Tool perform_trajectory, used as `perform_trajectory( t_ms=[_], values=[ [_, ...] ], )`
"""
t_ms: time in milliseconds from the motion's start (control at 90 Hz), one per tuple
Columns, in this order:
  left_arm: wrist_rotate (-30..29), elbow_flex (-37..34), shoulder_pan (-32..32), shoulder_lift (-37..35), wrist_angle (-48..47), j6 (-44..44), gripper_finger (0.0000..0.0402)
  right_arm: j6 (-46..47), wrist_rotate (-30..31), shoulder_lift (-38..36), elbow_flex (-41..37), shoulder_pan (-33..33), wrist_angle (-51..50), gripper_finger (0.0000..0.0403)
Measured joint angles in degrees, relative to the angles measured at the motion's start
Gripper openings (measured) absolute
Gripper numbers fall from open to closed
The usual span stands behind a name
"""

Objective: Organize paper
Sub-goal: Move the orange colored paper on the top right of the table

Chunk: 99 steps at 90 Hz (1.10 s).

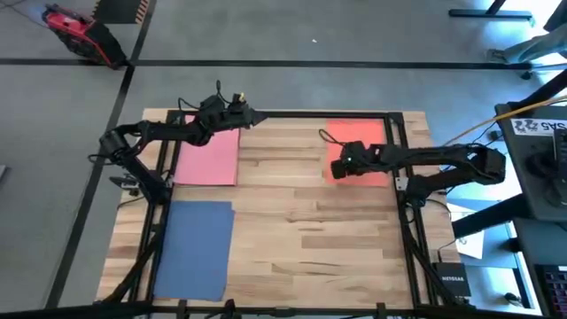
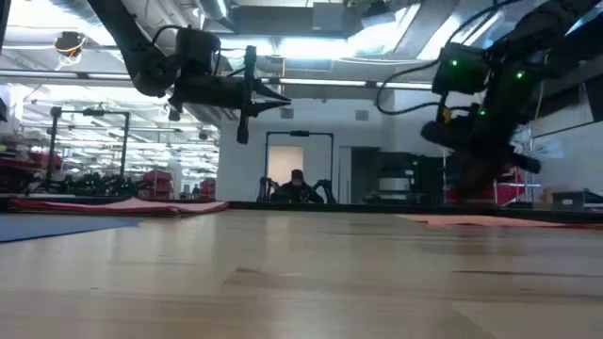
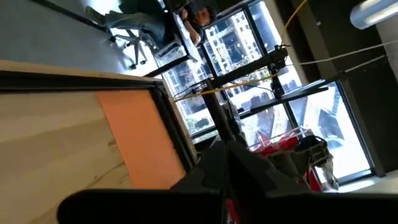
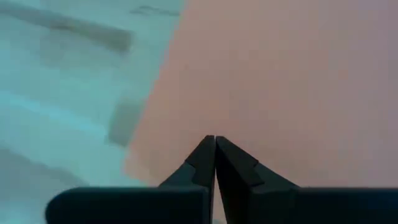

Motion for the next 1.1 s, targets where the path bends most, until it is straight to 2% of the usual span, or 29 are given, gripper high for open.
perform_trajectory(
  t_ms=[322,622,1100],
  values=[
    [0.0,0.0,0.0,0.0,-0.1,0.8,0.0000,1.8,-2.9,8.2,0.3,3.7,2.9,0.0000],
    [0.0,0.0,0.0,0.0,-0.1,1.5,0.0000,2.3,-4.4,8.4,0.3,6.4,1.2,0.0000],
    [0.0,0.0,0.0,0.0,-0.1,1.7,0.0000,1.4,-4.2,8.4,0.3,6.4,-2.7,0.0000]
  ],
)
